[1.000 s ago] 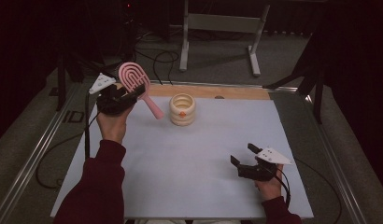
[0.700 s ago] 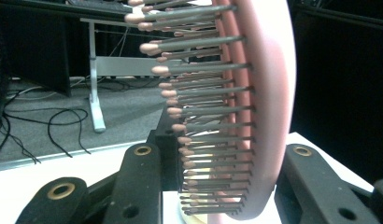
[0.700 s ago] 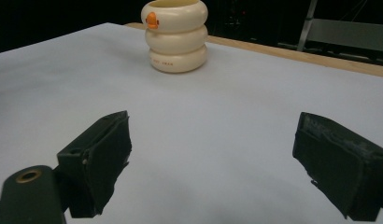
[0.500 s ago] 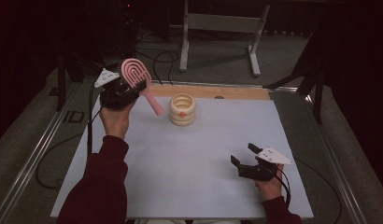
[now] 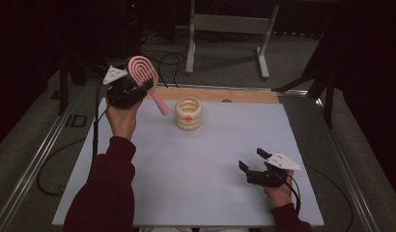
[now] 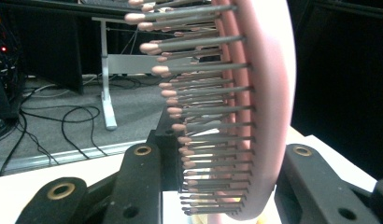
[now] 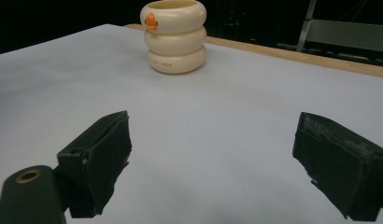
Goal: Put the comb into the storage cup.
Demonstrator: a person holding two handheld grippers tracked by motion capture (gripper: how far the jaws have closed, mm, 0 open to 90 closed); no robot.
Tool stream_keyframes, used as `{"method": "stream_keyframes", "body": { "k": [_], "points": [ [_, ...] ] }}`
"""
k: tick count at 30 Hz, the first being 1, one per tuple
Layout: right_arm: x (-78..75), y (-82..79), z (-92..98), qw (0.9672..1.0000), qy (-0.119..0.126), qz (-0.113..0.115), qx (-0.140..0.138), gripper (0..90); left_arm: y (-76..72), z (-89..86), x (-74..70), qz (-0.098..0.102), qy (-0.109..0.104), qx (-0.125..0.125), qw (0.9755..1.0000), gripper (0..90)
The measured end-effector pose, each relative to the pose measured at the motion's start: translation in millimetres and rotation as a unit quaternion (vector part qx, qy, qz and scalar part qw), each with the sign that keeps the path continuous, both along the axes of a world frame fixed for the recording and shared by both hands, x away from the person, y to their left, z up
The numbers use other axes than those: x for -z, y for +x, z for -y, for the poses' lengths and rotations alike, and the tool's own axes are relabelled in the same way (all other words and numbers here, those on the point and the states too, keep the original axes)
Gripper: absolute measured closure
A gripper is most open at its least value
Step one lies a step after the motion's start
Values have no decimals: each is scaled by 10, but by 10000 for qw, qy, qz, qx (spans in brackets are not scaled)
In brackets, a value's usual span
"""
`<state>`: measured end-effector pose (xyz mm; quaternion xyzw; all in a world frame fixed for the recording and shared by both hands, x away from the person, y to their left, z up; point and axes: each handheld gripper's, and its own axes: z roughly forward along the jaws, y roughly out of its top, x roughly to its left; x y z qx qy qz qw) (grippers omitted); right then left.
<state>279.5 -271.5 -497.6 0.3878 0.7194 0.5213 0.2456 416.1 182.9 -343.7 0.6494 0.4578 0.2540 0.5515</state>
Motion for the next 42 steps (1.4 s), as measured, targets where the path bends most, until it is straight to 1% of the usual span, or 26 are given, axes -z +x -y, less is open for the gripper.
{"method": "stream_keyframes", "body": {
  "k": [1,7,9,16,17,23,34,37,40,42],
  "points": [
    [-1,-2,0,10000,-1,1,5,111,21,4,-11,5,-21,-25,10000,643],
    [-3,-2,1,10000,5,13,0,111,80,43,-61,31,13,-61,10000,643],
    [-5,-4,2,10000,19,16,1,111,94,56,-80,38,5,-61,10000,643],
    [-6,-5,0,10000,26,24,-11,111,140,133,-137,83,87,-43,9999,643],
    [-5,-3,0,10000,24,26,-10,111,147,143,-140,92,69,-32,9999,643],
    [-7,-5,3,10000,45,34,-17,112,186,225,-111,98,-8,-17,10000,643],
    [-8,-6,14,10000,83,16,-7,112,250,398,-116,137,41,7,9999,643],
    [-11,-7,13,9999,96,24,-19,112,258,444,-97,145,52,29,9999,643],
    [-13,-3,14,9999,113,42,-24,112,275,479,-73,123,119,43,9998,643],
    [-10,-5,11,9999,108,28,-23,112,288,491,-56,113,105,26,9999,643]
  ]
}}
